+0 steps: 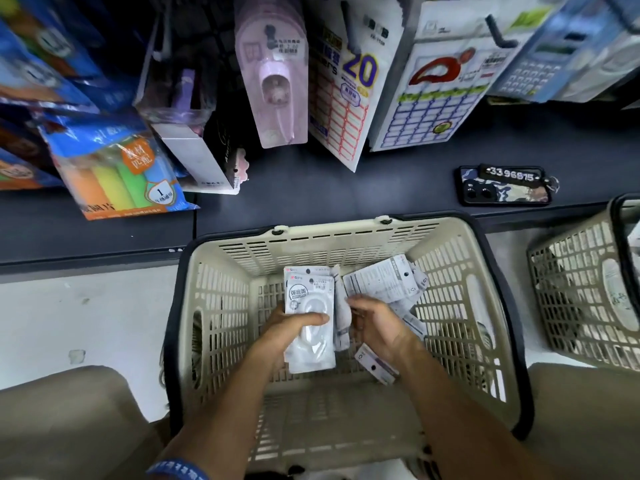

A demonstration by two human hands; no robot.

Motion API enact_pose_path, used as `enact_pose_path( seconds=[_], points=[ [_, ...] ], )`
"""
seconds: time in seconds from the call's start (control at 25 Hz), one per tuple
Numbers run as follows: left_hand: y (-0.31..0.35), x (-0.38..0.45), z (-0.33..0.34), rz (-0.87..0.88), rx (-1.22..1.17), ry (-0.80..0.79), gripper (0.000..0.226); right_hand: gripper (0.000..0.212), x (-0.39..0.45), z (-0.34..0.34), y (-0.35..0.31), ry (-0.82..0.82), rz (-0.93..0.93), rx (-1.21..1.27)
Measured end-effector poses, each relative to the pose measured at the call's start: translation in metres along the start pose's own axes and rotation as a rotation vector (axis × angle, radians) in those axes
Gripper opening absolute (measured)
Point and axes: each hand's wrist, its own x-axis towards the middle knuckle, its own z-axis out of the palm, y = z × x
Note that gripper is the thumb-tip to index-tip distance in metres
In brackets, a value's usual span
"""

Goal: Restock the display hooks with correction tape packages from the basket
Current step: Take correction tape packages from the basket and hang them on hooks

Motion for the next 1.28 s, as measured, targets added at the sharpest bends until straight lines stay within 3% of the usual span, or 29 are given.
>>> enact_pose_path(
  seconds=[0.04,0.16,0.28,0.36,0.48,0.56,0.64,0.8,0.92,1.04,1.28],
  points=[
    [0.004,-0.005,0.004,0.016,0.000,-0.031,0.078,0.009,-0.007,-0.004,-0.008,0.006,-0.021,-0.005],
    [0.007,-0.022,0.017,0.081,-0.028,-0.093,0.072,0.063,-0.030,-0.014,-0.036,-0.095,-0.006,-0.098],
    [0.013,-0.043,0.027,0.113,-0.094,-0.156,0.041,0.087,-0.058,-0.016,-0.074,-0.173,0.023,-0.368],
    [0.026,-0.063,0.032,0.139,-0.141,-0.186,0.044,0.074,-0.082,-0.013,-0.110,-0.142,-0.069,-0.623],
    [0.055,-0.103,0.038,0.226,-0.175,-0.192,0.077,0.033,-0.128,0.003,-0.168,-0.155,-0.233,-1.087],
    [0.077,-0.129,0.041,0.310,-0.171,-0.208,0.094,0.031,-0.162,0.018,-0.203,-0.128,-0.308,-1.309],
    [0.111,-0.163,0.046,0.439,-0.120,-0.256,0.085,0.026,-0.208,0.032,-0.240,-0.144,-0.406,-1.381],
    [0.199,-0.256,0.043,0.716,-0.030,-0.322,0.068,0.013,-0.313,0.034,-0.307,-0.063,-0.734,-0.989],
    [0.247,-0.313,0.028,0.898,0.029,-0.301,0.064,0.032,-0.348,0.021,-0.322,-0.107,-0.923,-0.392],
    [0.261,-0.344,0.018,1.000,0.007,-0.256,0.041,0.042,-0.349,0.026,-0.326,-0.040,-1.004,0.032],
    [0.264,-0.346,0.034,0.945,-0.127,-0.304,0.092,0.062,-0.347,0.045,-0.331,0.243,-1.056,0.234]
  ],
)
